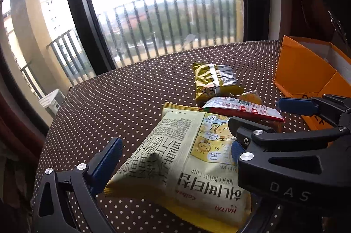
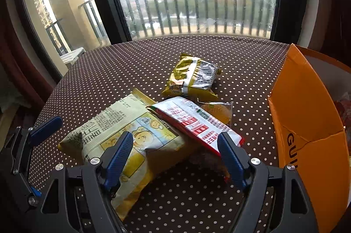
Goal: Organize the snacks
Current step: 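Grasp the red-and-white packet with right gripper while left grasps yellow chip bag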
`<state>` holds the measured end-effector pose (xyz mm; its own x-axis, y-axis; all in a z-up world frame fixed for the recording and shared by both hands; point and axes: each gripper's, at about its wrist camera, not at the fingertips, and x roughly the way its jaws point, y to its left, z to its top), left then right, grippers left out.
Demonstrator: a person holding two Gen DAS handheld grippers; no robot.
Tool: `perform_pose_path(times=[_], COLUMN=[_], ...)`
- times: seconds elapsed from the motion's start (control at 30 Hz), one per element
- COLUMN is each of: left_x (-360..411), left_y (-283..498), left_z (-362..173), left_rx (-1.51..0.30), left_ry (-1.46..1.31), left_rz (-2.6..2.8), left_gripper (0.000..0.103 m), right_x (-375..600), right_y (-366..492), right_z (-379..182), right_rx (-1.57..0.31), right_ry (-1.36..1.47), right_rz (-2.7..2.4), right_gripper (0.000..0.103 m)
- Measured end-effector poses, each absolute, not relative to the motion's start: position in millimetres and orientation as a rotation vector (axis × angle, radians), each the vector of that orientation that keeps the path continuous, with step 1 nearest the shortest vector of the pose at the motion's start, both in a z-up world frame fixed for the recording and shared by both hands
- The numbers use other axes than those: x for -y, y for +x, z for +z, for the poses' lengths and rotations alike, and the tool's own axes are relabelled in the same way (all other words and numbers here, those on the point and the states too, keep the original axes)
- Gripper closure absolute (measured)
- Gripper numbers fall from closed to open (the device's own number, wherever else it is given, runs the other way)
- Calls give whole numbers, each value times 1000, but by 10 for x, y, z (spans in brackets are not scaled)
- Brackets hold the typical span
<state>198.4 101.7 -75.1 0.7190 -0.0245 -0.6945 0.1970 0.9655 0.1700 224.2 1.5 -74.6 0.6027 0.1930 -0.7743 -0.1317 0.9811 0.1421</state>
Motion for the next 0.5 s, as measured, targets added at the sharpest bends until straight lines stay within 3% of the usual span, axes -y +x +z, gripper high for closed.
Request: perform_pose_path(times=[0.17, 0.23, 0.27, 0.5], left_x=[-874, -825, -821, -1000], left_y=[2069, 2083, 2100, 2142], left_z=[-895, -955, -995, -1010], left_rx=[-790, -790, -800, -822], left_ry=[262, 290, 288, 209], left_rz=[-179, -187, -187, -146], left_gripper=[0, 5, 12, 26], right_x=[131, 161, 171, 70], right_y=[2319, 2342, 2356, 2494], right_z=[-888, -917, -926, -897], right_rx=[-935, -939, -938, -891], right_ry=[119, 118, 116, 44], right_rz=[168, 164, 161, 175], right_gripper=[21, 21, 21, 21])
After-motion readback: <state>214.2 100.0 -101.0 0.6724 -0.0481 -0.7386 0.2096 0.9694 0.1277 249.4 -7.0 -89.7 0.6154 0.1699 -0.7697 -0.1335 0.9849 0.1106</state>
